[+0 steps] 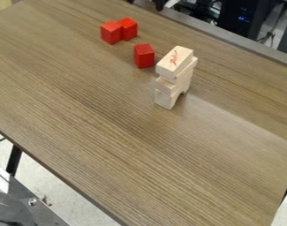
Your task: Take red block and put top of red block
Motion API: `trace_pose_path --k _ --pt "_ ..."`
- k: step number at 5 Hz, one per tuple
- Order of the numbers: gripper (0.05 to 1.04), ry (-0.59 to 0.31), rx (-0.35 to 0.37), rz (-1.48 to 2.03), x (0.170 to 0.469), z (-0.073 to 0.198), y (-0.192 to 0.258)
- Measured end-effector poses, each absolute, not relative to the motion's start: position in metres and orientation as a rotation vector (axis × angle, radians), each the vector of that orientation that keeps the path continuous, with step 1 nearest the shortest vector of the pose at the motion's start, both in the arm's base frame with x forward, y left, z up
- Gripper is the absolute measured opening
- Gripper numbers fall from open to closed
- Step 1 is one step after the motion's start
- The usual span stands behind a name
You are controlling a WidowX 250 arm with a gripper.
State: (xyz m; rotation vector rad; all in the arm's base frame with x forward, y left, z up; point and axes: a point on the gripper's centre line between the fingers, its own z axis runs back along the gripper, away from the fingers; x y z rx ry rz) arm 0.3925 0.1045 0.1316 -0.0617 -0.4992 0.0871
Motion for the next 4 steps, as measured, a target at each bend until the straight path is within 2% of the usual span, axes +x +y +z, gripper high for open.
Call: trace_pose_path --k 1,2,4 --pt "0.999 -0.459 -0.071 0.091 0.390 0.116 0.104" --pt "0.999 -0.432 0.009 0.122 0.396 0.102 0.115" --pt "0.999 -0.407 0.084 0.081 0.411 0.080 0.132"
